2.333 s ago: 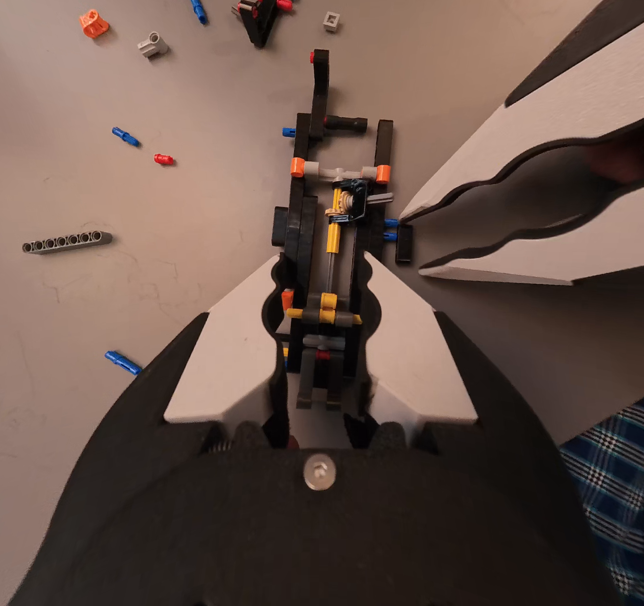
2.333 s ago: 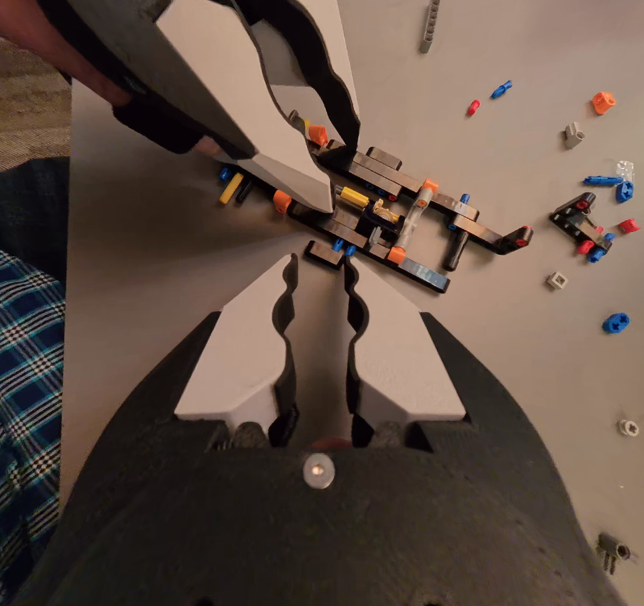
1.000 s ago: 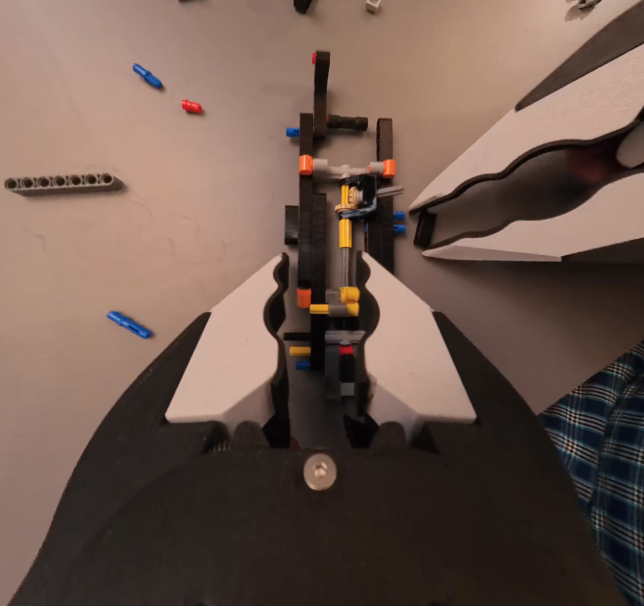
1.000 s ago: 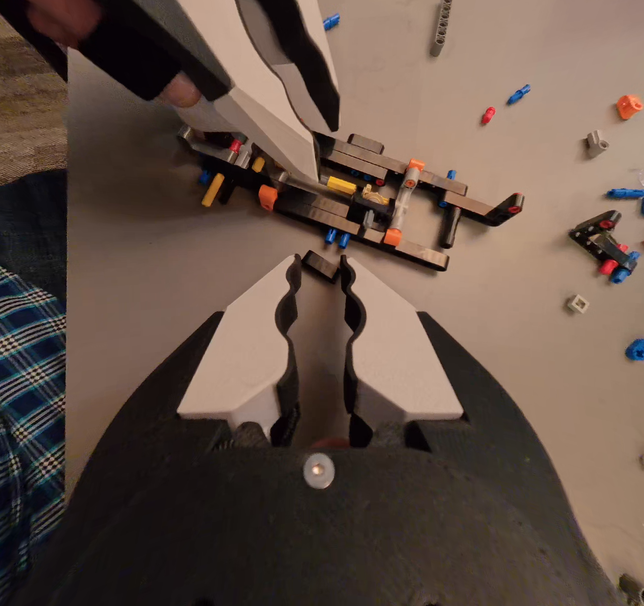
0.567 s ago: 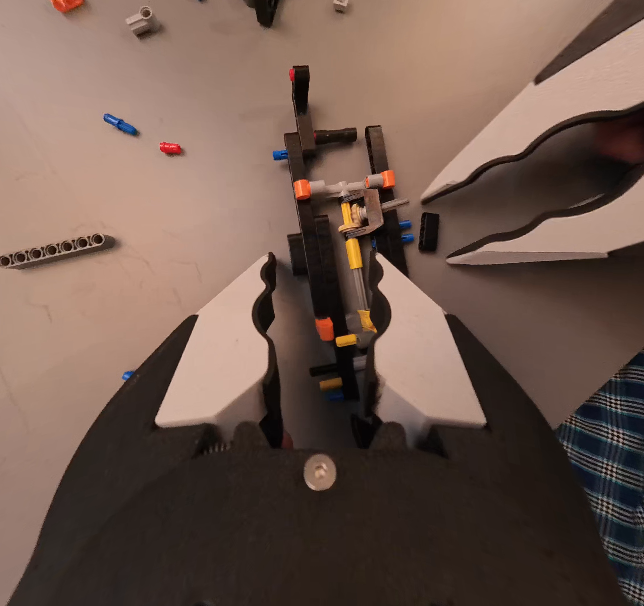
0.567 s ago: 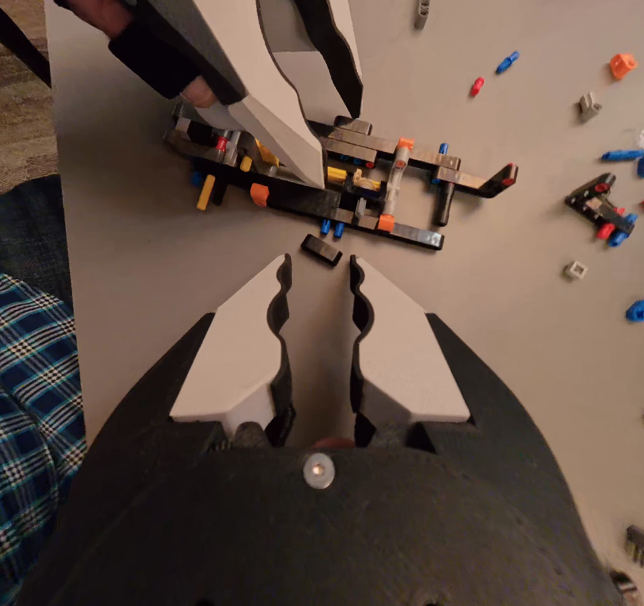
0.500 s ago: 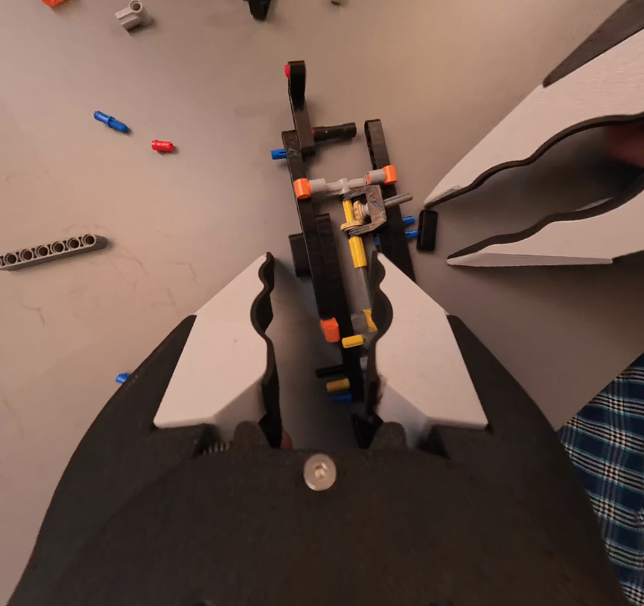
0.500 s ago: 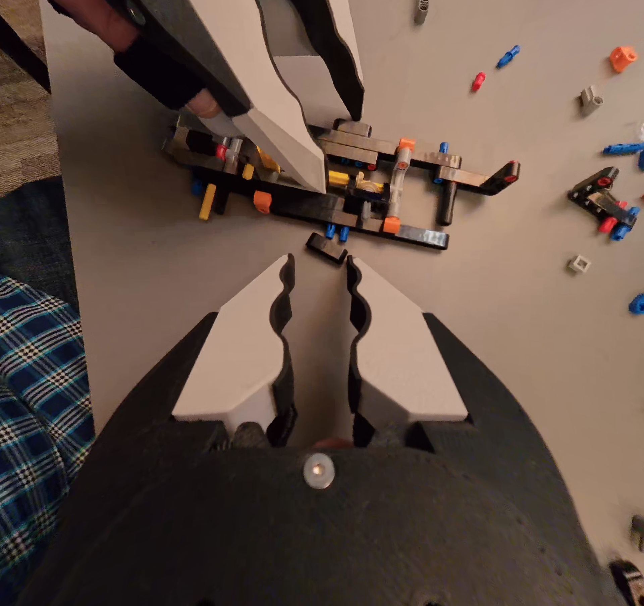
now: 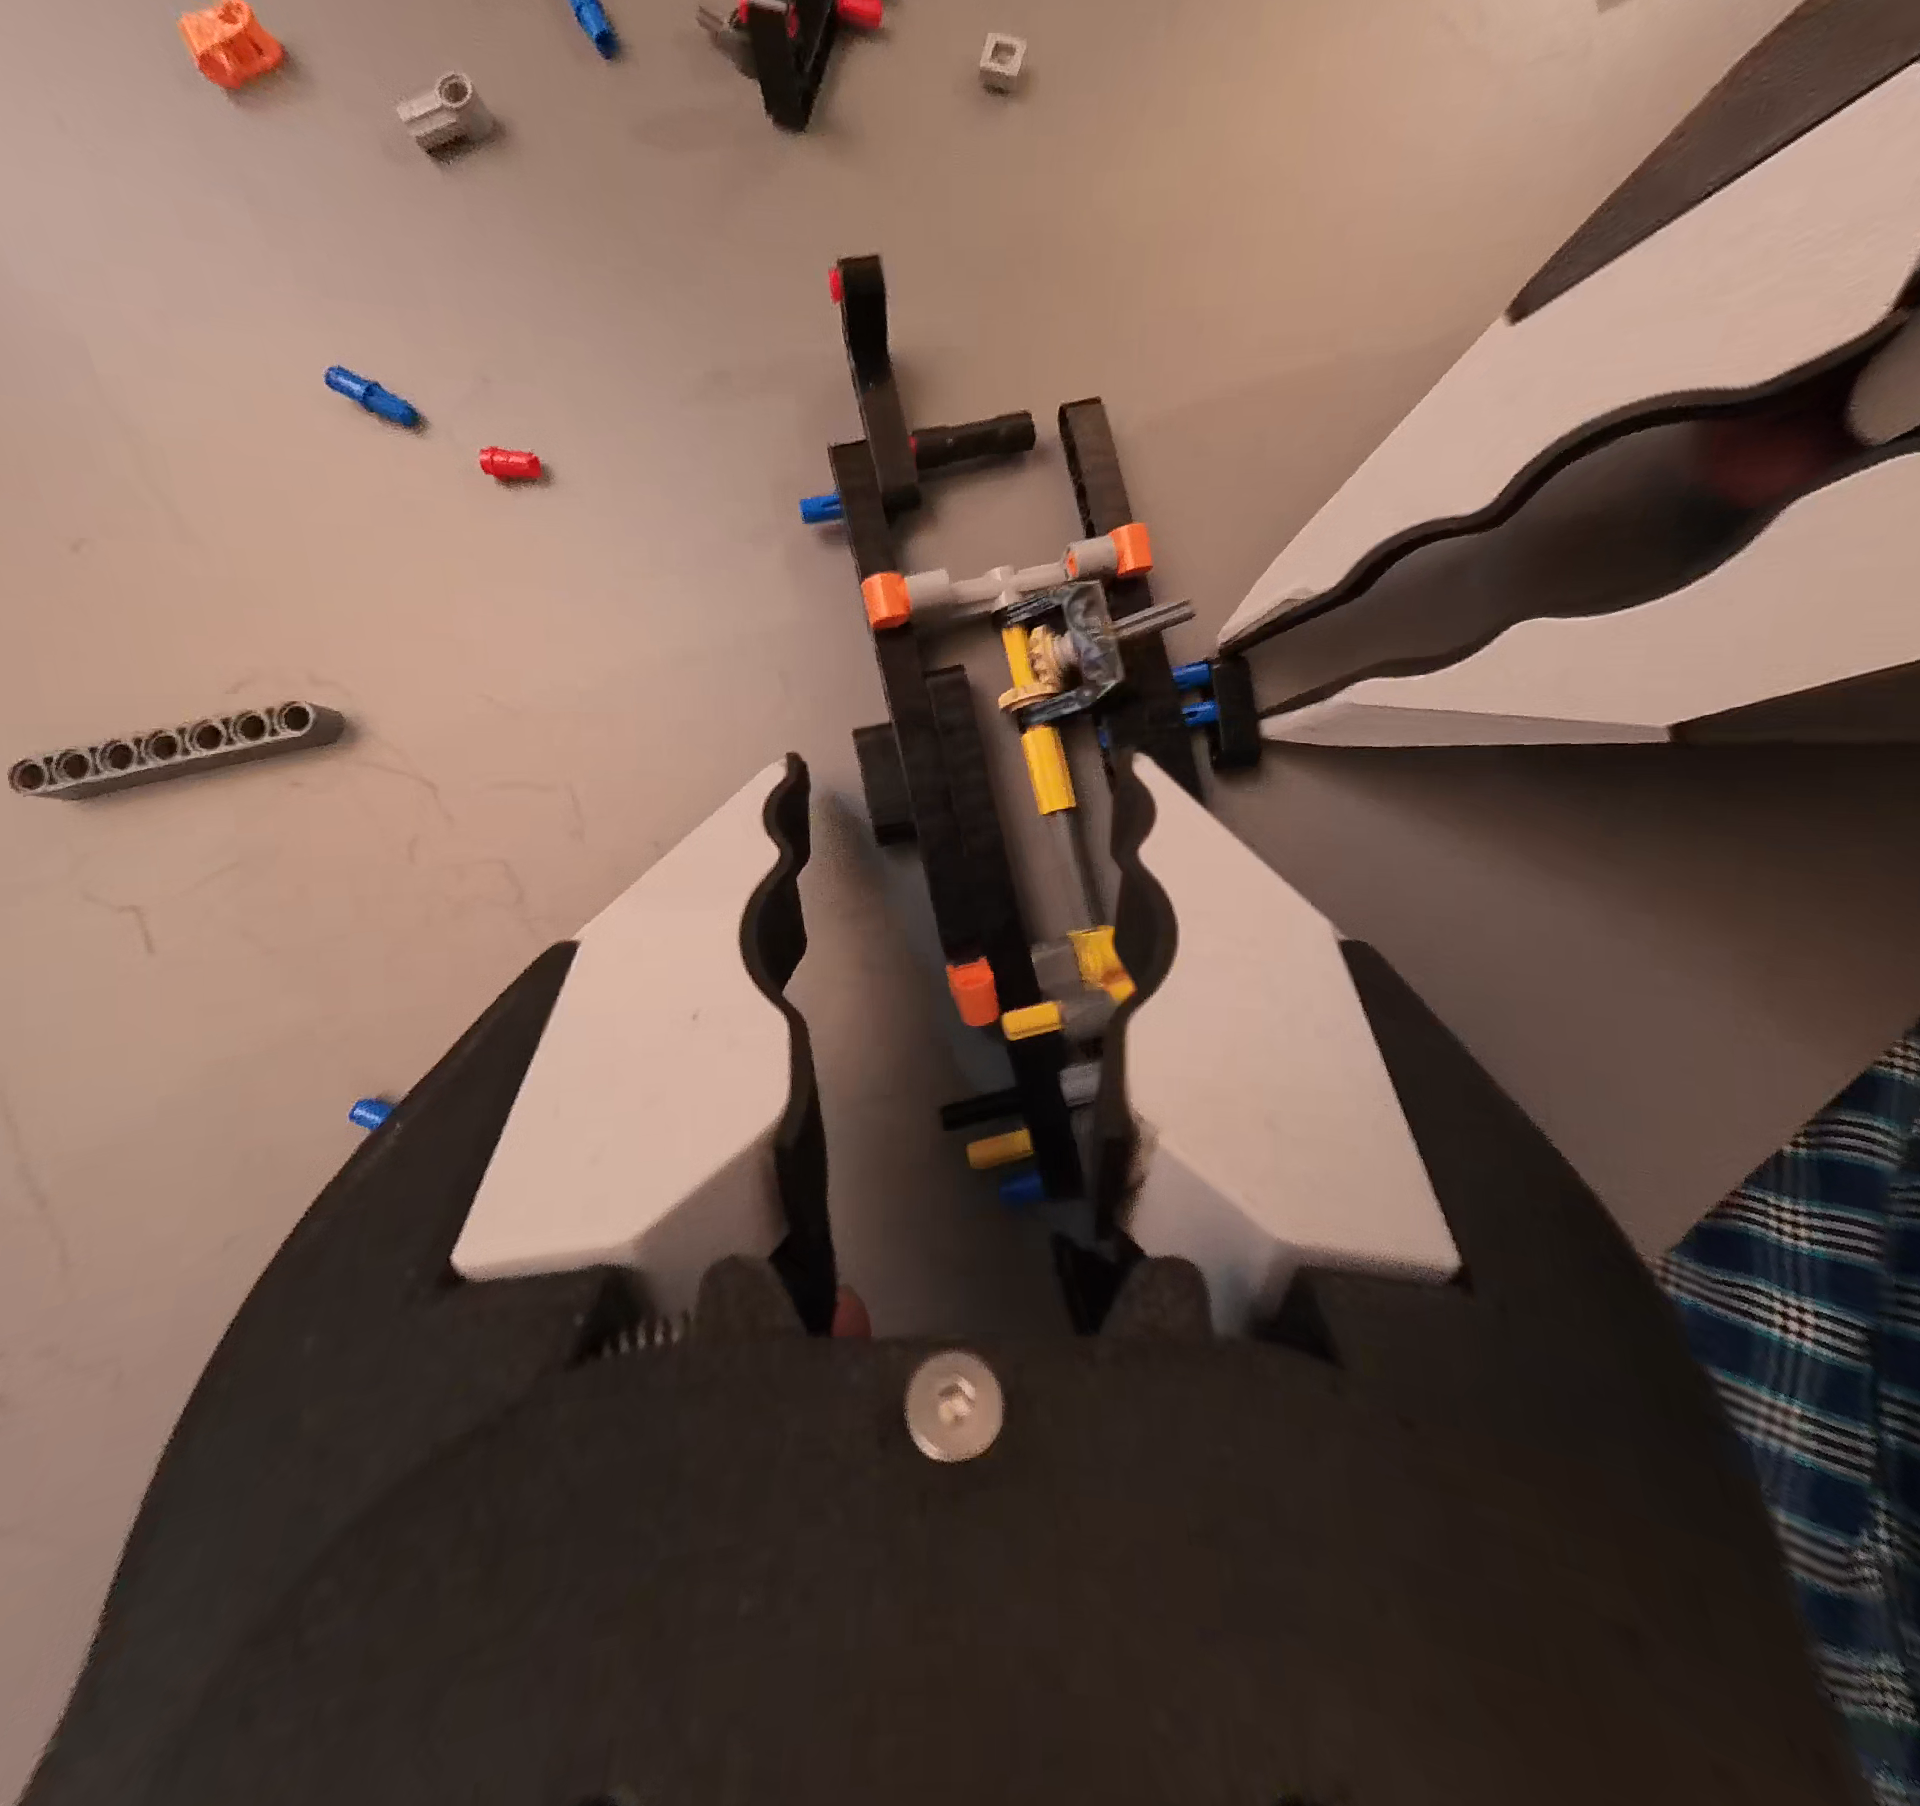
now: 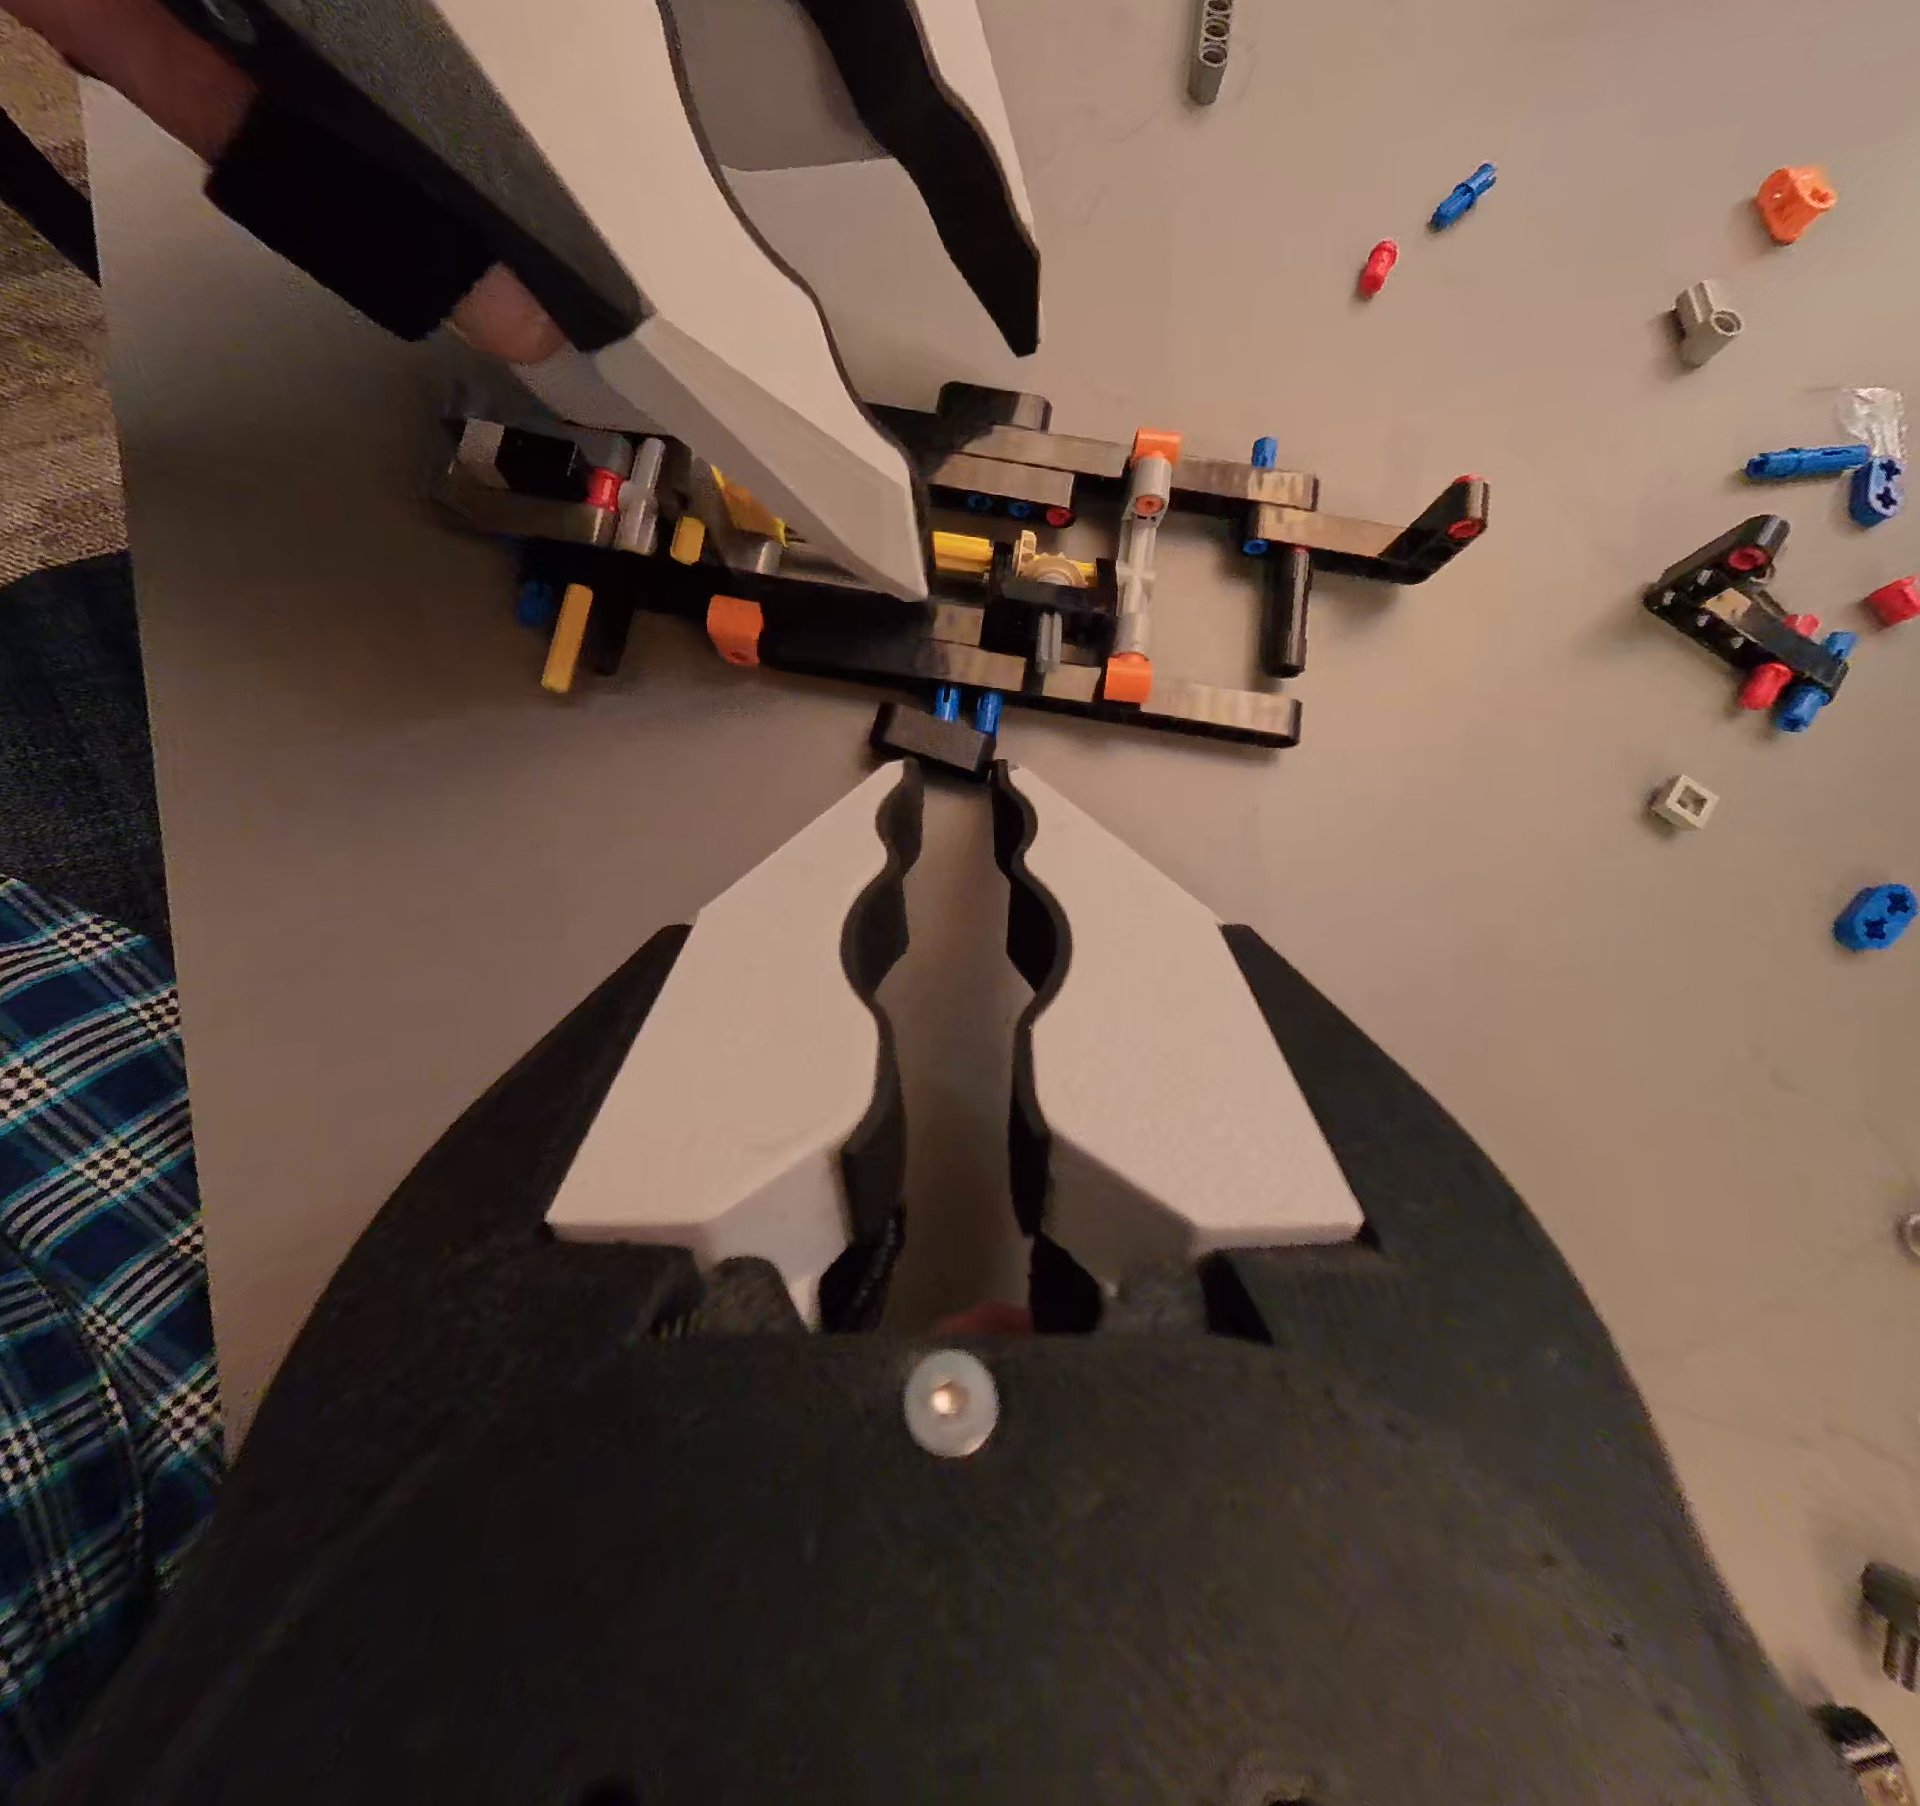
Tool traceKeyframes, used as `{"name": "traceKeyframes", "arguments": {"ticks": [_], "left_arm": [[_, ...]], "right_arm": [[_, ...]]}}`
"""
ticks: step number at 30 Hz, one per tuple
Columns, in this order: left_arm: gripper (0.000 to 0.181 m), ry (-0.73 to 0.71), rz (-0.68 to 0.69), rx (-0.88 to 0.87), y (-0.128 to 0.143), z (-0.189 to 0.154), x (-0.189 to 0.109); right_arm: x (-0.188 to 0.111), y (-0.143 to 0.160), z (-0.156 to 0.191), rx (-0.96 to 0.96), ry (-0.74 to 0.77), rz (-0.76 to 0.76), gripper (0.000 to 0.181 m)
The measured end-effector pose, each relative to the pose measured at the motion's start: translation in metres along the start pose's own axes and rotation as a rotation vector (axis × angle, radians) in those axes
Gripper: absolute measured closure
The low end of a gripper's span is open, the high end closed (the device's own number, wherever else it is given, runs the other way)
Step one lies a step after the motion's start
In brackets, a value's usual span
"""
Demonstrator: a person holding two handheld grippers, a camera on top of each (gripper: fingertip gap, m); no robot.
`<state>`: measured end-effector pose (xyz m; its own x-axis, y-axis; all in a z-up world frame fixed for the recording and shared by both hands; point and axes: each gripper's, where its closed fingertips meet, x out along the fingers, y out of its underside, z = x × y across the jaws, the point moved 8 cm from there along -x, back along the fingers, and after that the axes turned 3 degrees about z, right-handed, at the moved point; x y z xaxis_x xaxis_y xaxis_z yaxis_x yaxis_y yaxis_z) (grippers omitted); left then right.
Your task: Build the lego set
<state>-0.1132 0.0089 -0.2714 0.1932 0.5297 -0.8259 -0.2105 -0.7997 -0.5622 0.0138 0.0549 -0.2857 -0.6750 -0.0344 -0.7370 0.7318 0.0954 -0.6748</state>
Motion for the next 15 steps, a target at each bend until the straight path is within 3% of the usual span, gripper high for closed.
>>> {"name": "traceKeyframes", "arguments": {"ticks": [15], "left_arm": [[0.123, 0.027, 0.027, 0.062, -0.0008, -0.0078, 0.0044]], "right_arm": [[0.0004, 0.0007, -0.0053, 0.004, -0.010, -0.010, 0.173]]}}
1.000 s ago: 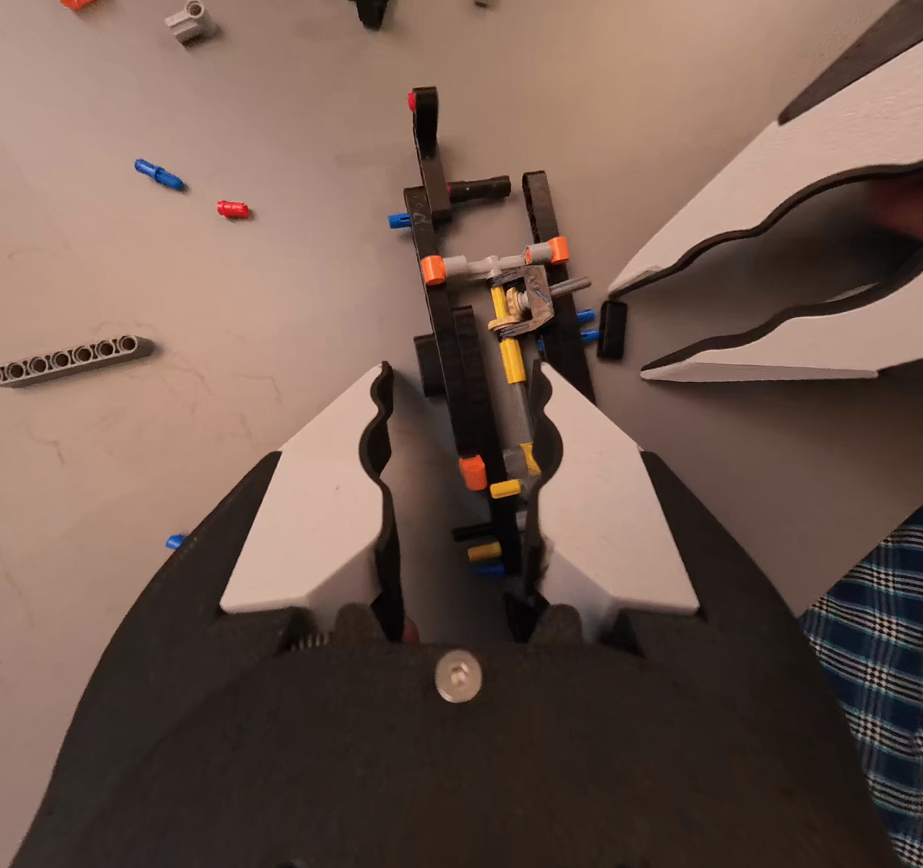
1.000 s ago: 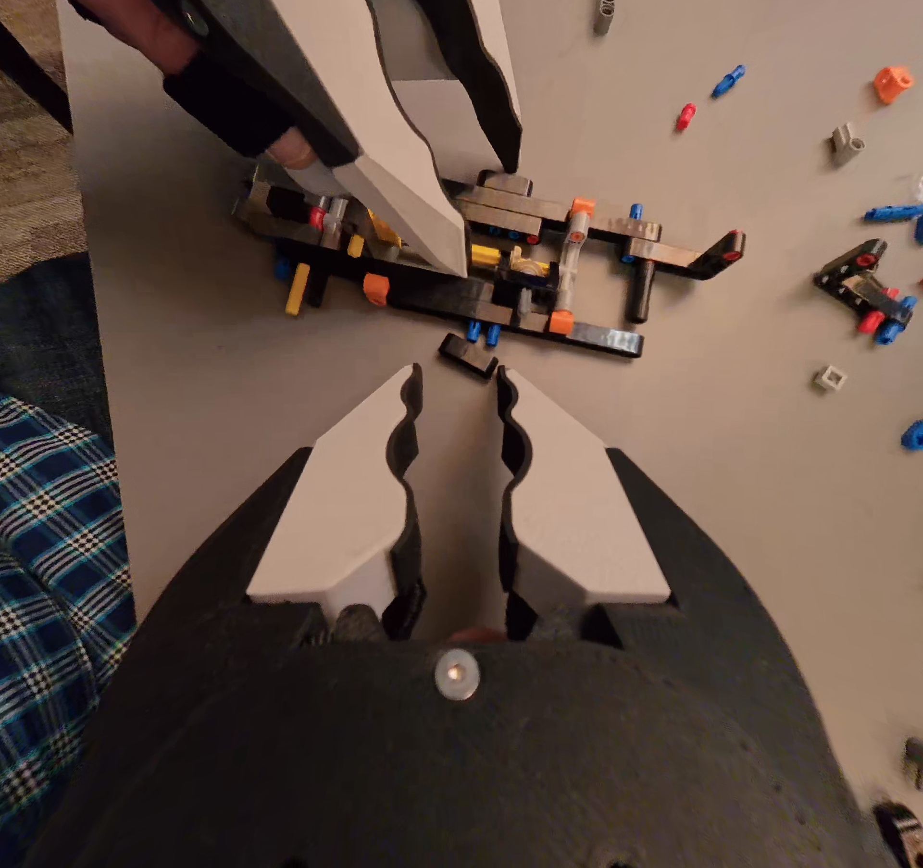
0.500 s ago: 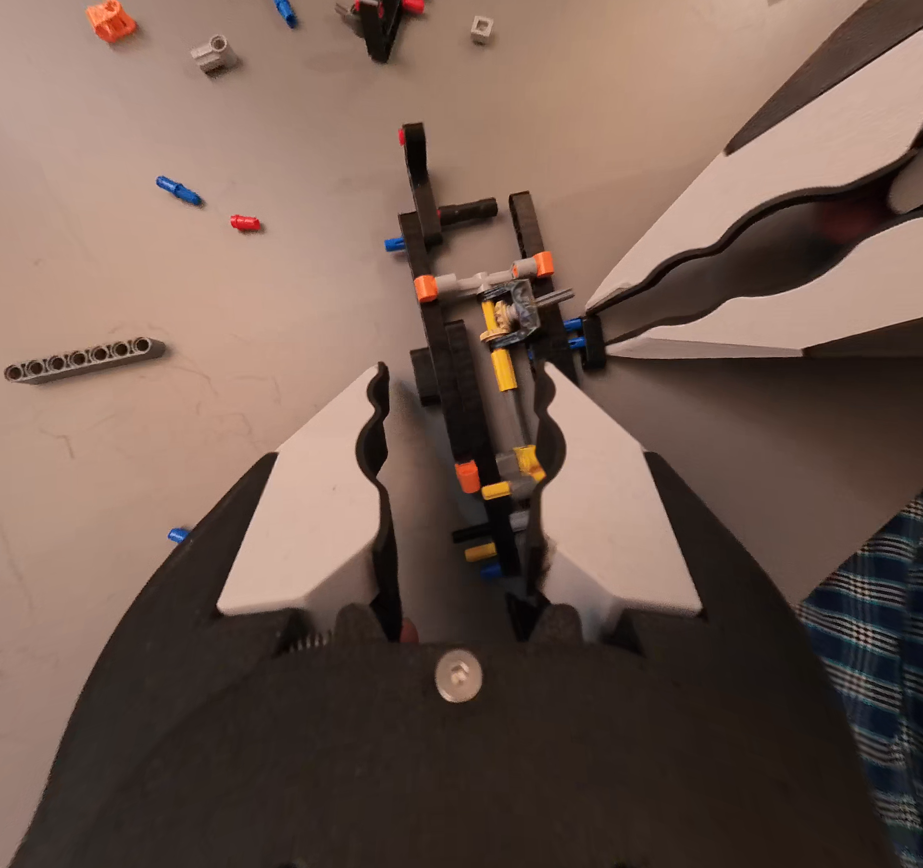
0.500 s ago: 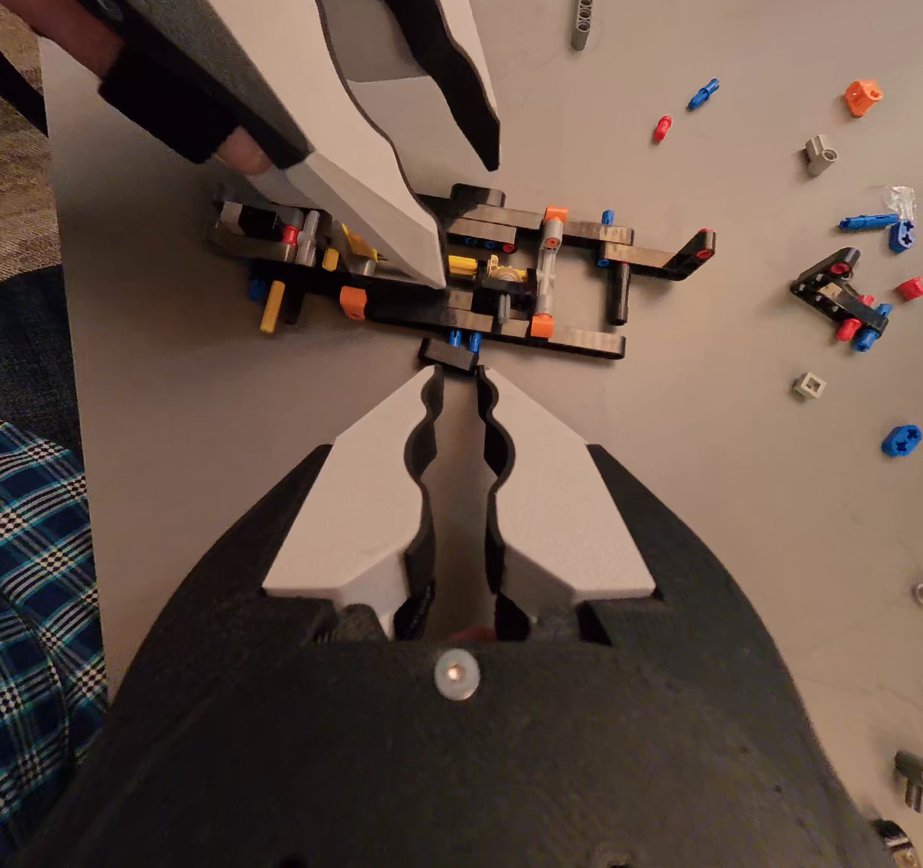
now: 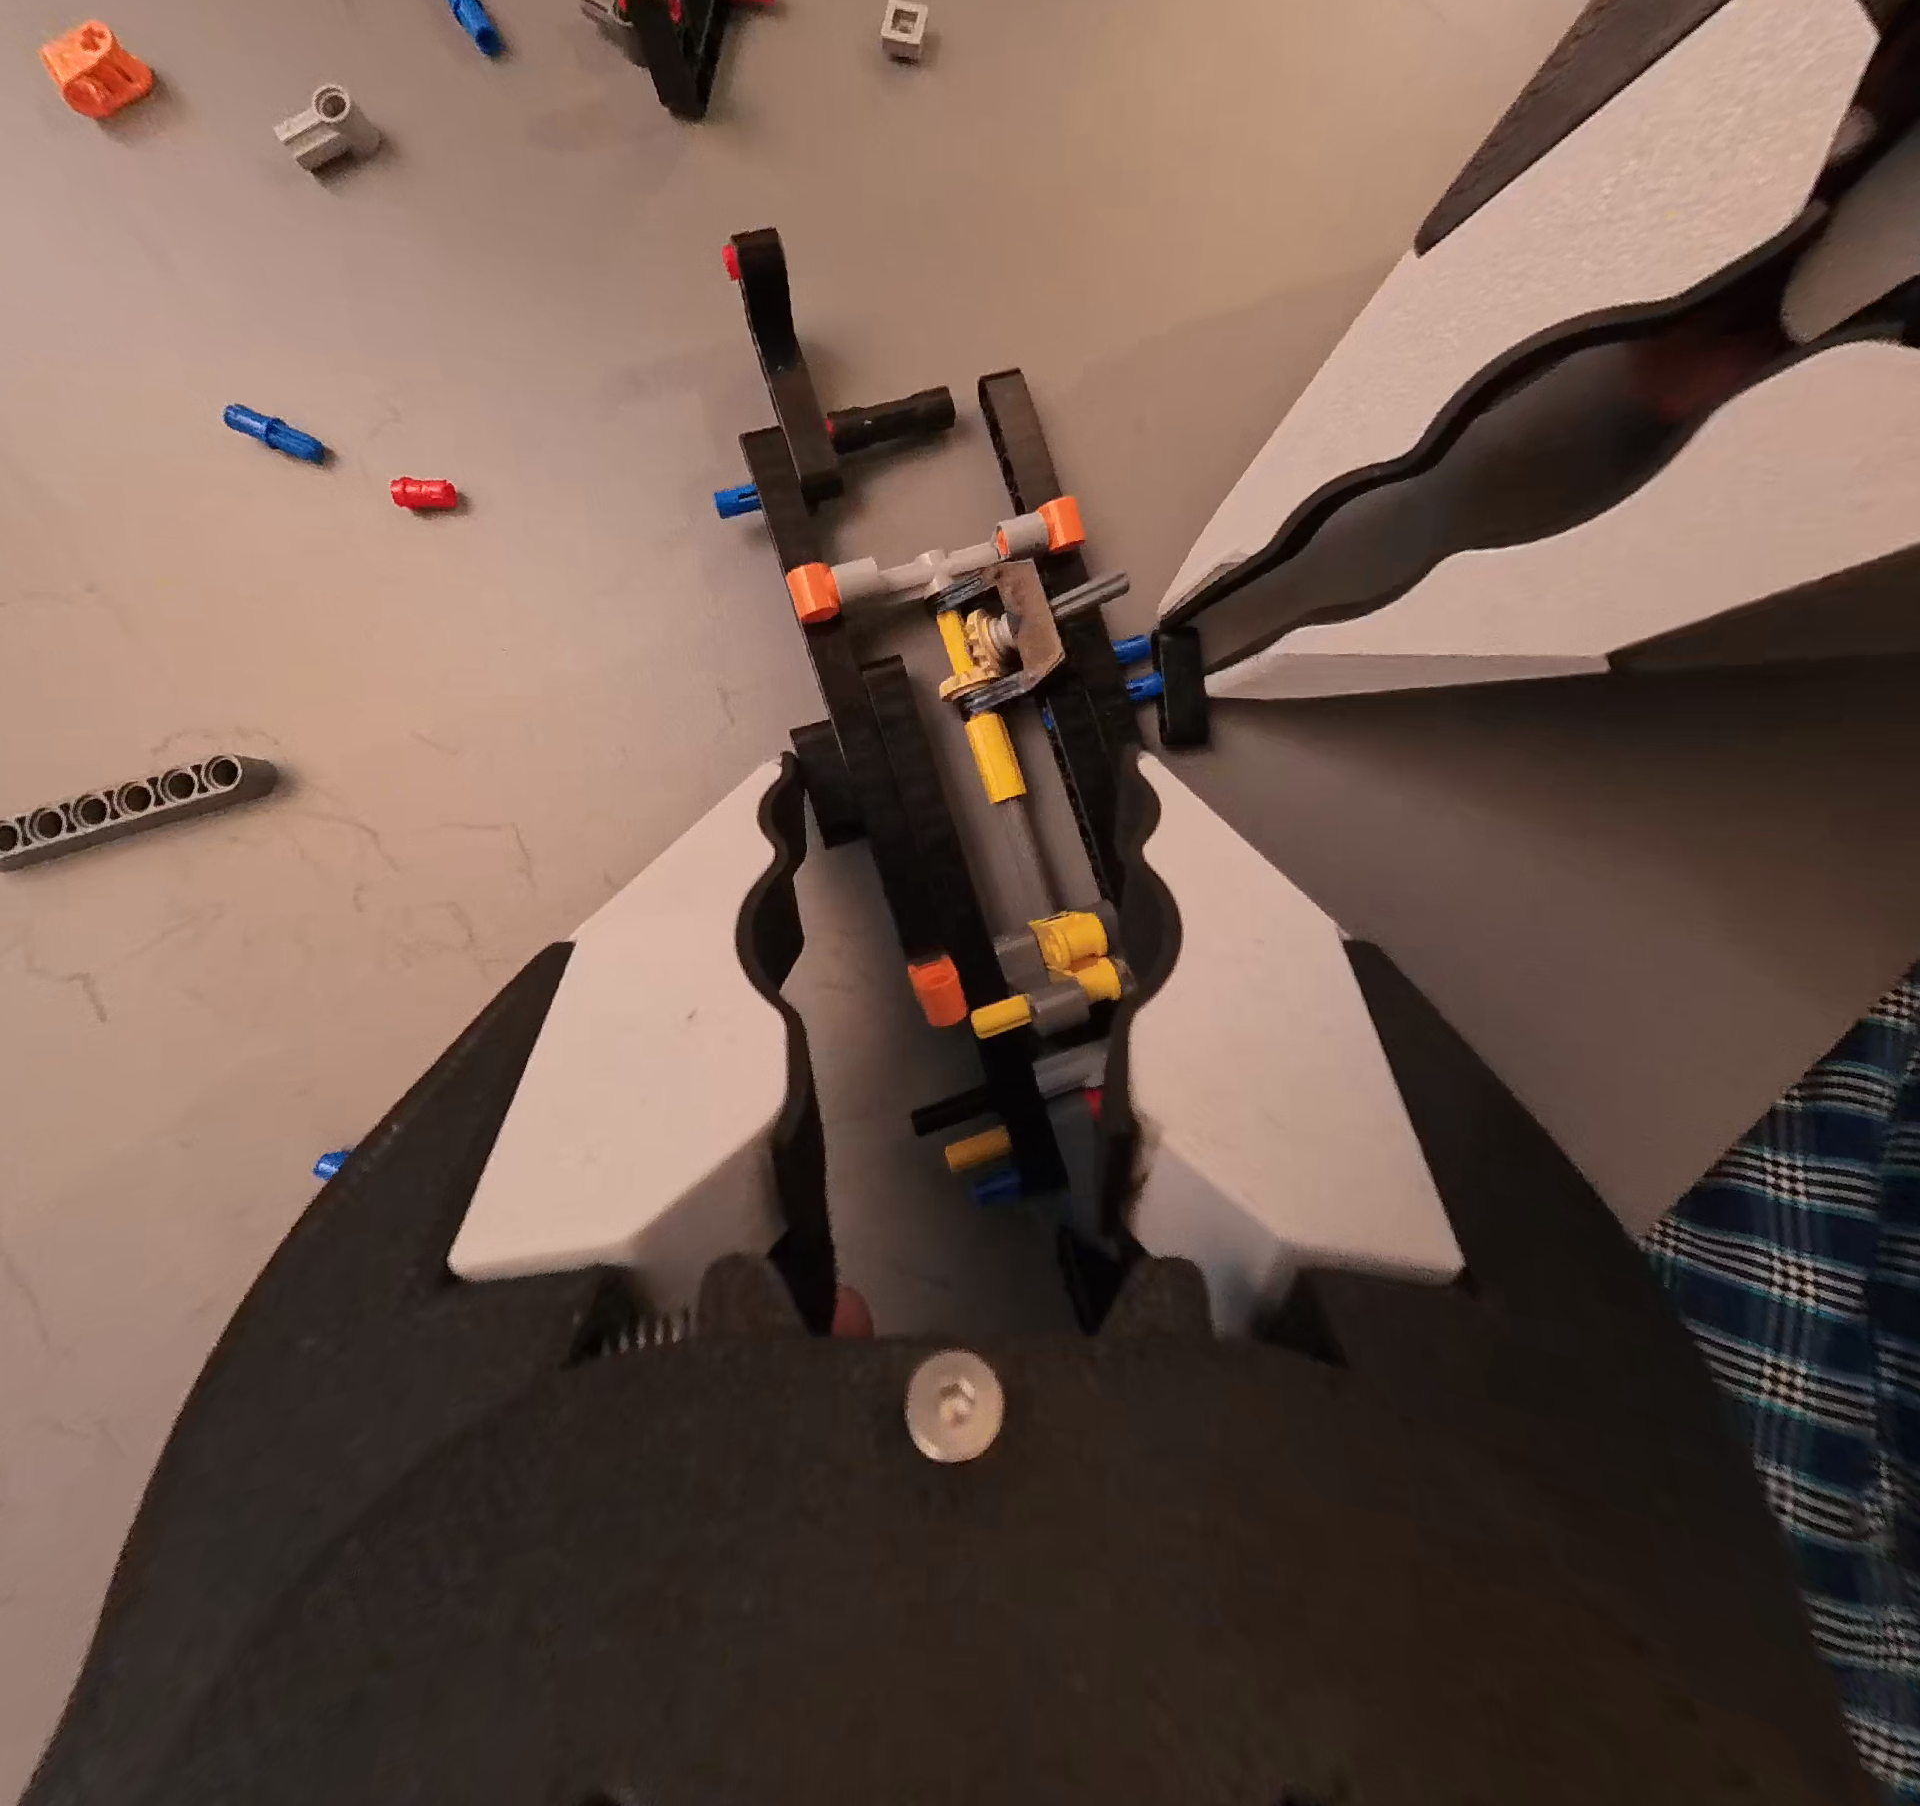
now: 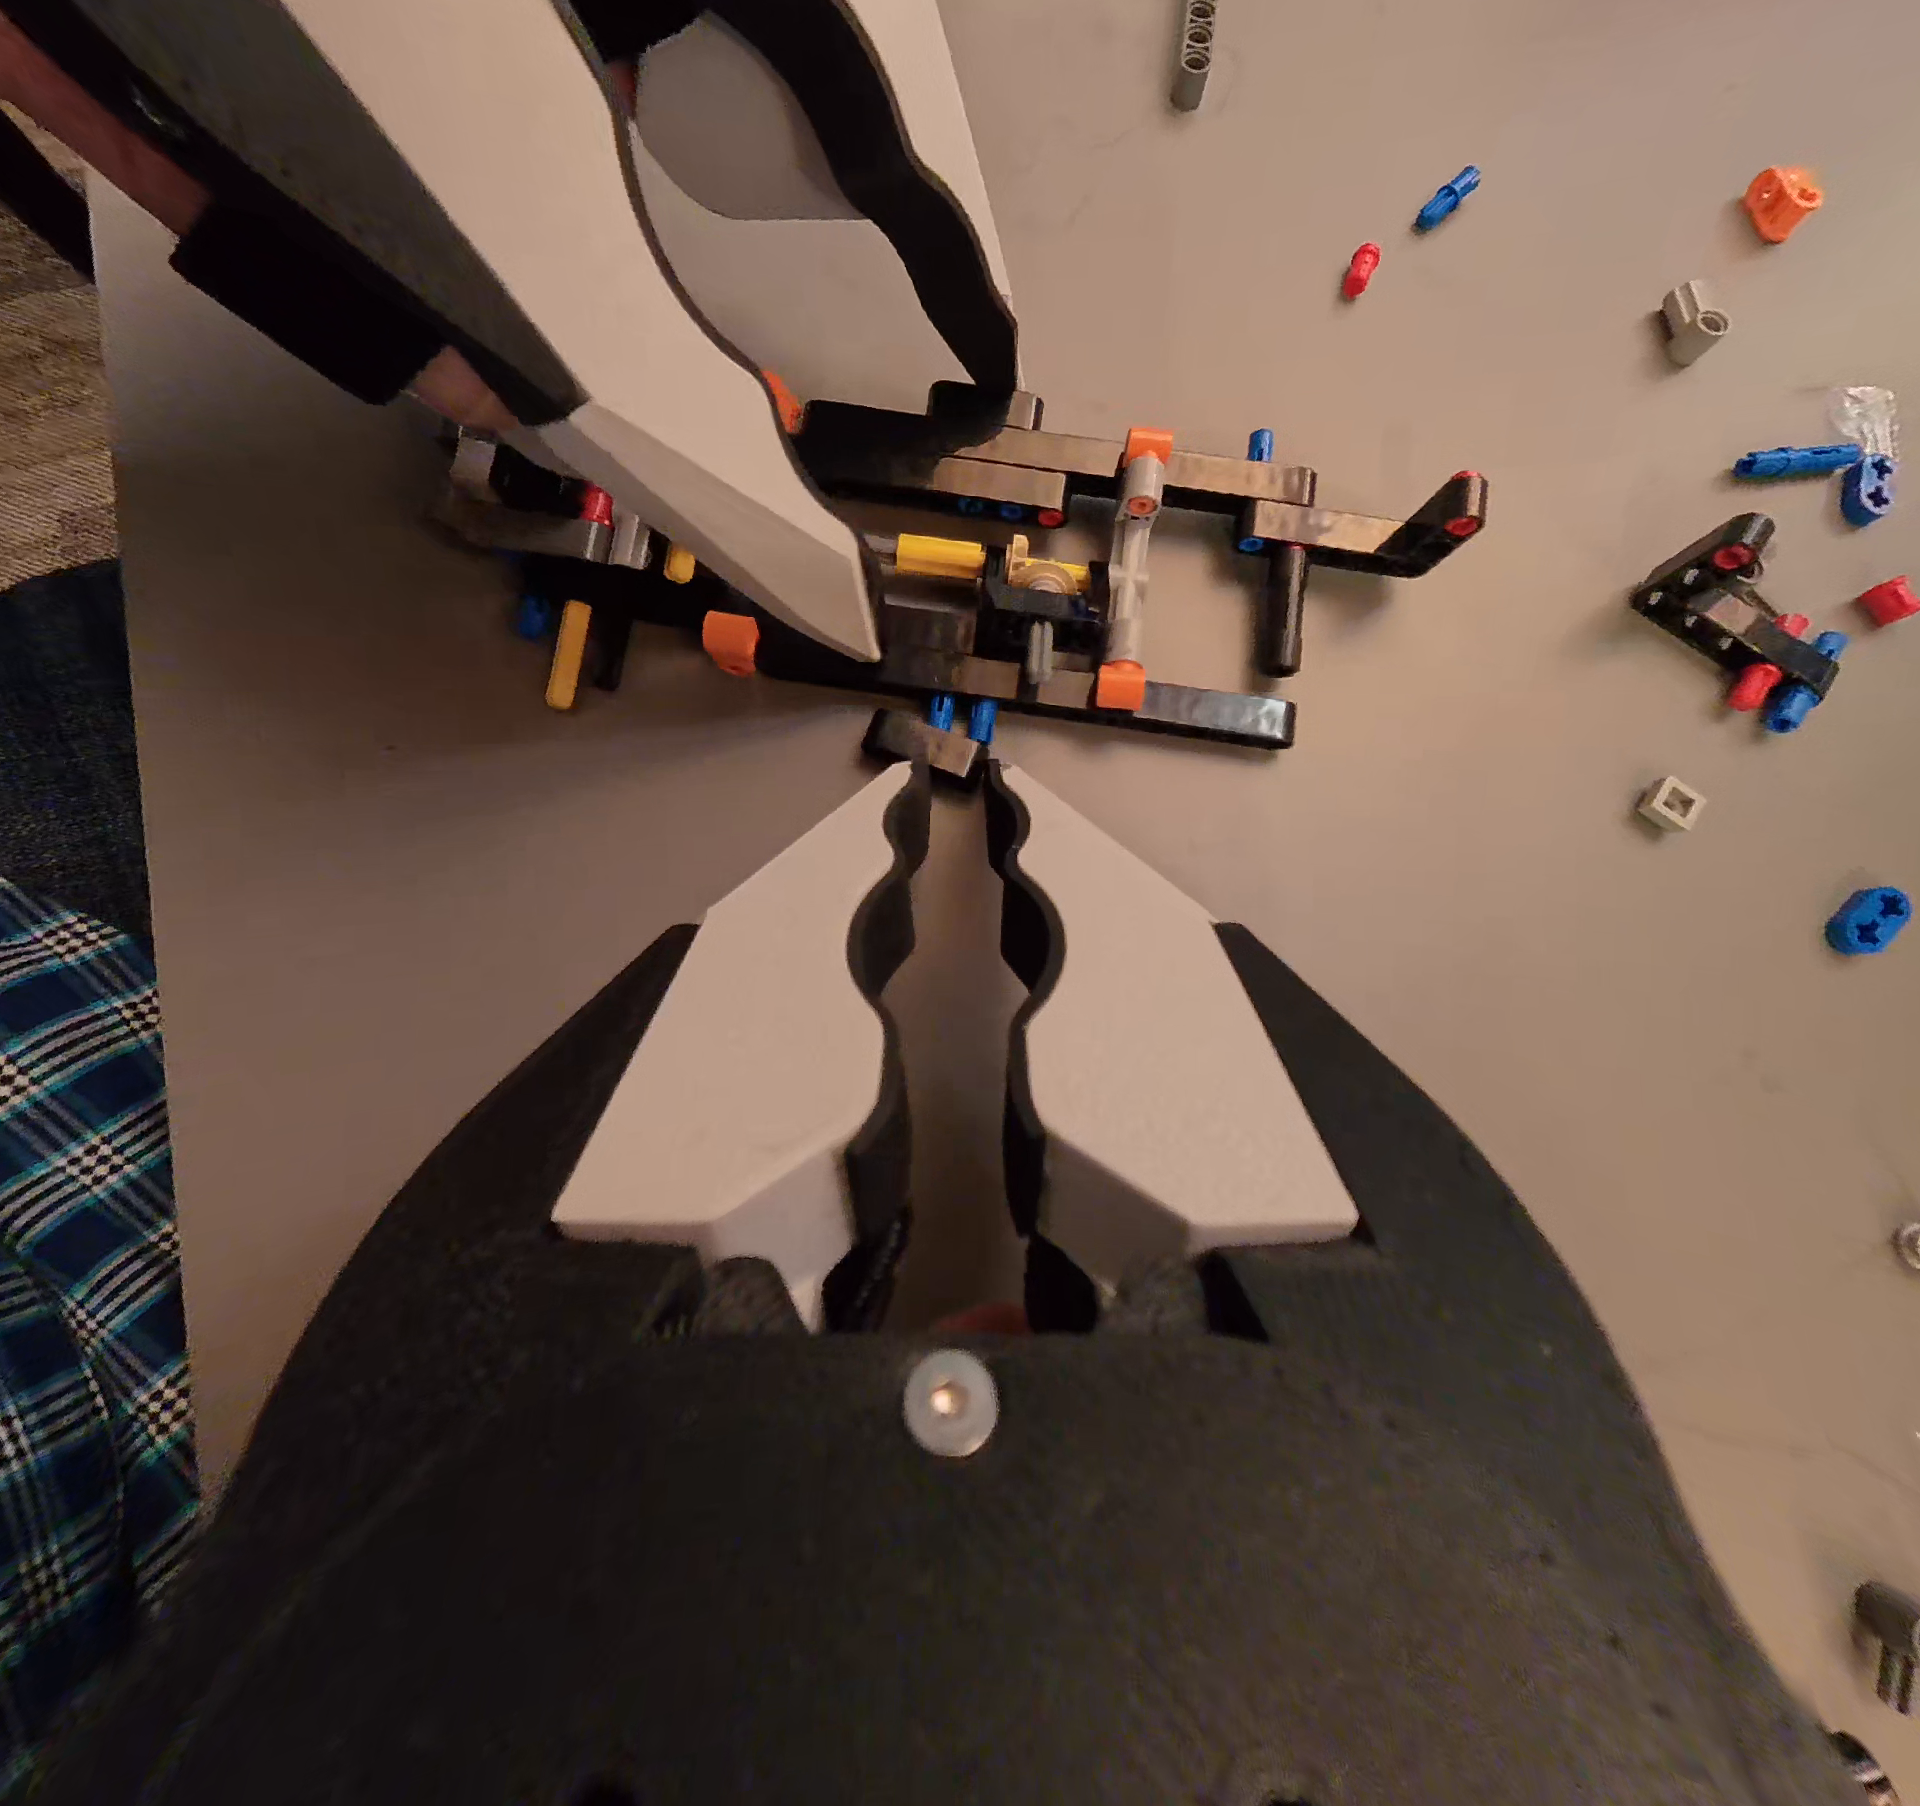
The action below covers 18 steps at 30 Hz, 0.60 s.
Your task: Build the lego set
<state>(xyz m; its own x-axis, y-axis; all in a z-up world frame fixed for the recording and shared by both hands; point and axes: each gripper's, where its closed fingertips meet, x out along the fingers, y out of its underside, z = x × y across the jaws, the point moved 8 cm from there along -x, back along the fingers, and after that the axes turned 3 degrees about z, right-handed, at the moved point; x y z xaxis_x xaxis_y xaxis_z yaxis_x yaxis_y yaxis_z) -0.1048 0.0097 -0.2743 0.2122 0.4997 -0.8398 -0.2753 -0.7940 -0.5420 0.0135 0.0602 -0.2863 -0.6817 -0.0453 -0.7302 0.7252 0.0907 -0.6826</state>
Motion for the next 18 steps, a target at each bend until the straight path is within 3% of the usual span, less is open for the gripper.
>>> {"name": "traceKeyframes", "arguments": {"ticks": [18], "left_arm": [[0.121, 0.075, -0.034, -0.009, 0.004, 0.004, 0.001]], "right_arm": [[0.002, -0.001, -0.014, -0.191, -0.165, -0.015, 0.174]]}}
